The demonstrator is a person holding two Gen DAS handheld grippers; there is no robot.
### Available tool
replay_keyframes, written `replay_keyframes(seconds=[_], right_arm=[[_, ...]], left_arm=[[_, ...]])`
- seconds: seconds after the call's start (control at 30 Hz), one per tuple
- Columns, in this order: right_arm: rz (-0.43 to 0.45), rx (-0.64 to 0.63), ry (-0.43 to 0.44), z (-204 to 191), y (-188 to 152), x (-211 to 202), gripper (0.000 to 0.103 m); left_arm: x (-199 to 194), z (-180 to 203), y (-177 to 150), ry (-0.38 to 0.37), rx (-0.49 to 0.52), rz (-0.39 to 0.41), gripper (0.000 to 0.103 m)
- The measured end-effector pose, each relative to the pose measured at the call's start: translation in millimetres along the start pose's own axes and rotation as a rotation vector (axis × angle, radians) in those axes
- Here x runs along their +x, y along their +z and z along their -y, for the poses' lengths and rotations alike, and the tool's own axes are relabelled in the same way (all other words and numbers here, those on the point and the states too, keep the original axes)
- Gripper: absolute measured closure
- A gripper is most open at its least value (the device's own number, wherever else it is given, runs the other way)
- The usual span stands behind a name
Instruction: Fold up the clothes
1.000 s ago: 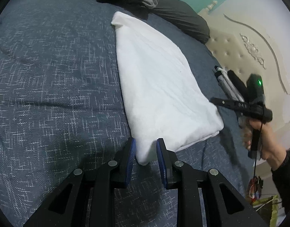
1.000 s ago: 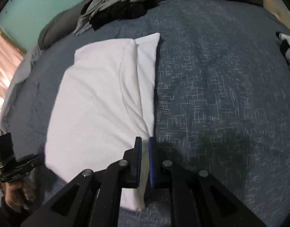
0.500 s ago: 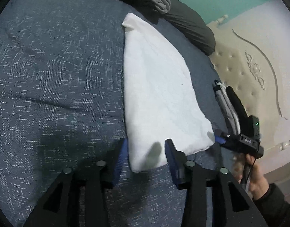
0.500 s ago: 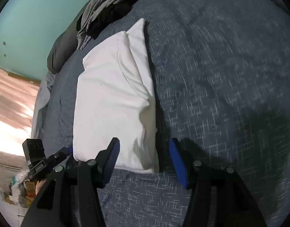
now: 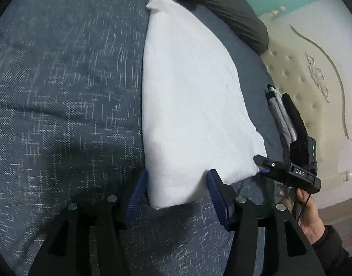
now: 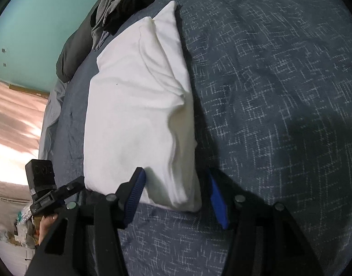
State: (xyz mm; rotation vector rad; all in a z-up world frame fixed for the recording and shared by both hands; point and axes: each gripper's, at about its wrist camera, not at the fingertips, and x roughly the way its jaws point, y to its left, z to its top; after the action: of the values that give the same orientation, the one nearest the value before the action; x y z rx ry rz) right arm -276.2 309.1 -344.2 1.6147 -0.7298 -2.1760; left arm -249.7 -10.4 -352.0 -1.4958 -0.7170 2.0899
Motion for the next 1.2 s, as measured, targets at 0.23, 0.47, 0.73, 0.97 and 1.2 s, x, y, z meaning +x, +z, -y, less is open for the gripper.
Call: replay_keyframes(seconds=[0.23,0.47,0.73,0.97,1.2], right_arm=[[0.009,-0.049,-0.011,-7.7,1.9,6.7,0.047],[0.000,-0.081,-0.002,-13.9,-2.2,12.3,0.075],[0.063,-0.144,0.037,-28.0,-4.3,-5.4,0.093],[0.136,-0.207,0.079,-53.1,7.6,-50.1,0.094],[0.221,-0.260,0.125,-83.8,29.2,-118.6,0.094]], left_arm=[[10.8,5.2,3.1,-0.006,0.003,-0.007,0.044],[13.0,4.9,3.4,-0.023,-0.005,0.010,0.046],[-10.8,33.2,10.5,-0.025,0.043,0.064,0.065],[-40.6,74.5,23.3,-0.026,0.115,0.122,0.069],[-82.0,130.7,43.5,-0.049,0.186,0.192,0.070]])
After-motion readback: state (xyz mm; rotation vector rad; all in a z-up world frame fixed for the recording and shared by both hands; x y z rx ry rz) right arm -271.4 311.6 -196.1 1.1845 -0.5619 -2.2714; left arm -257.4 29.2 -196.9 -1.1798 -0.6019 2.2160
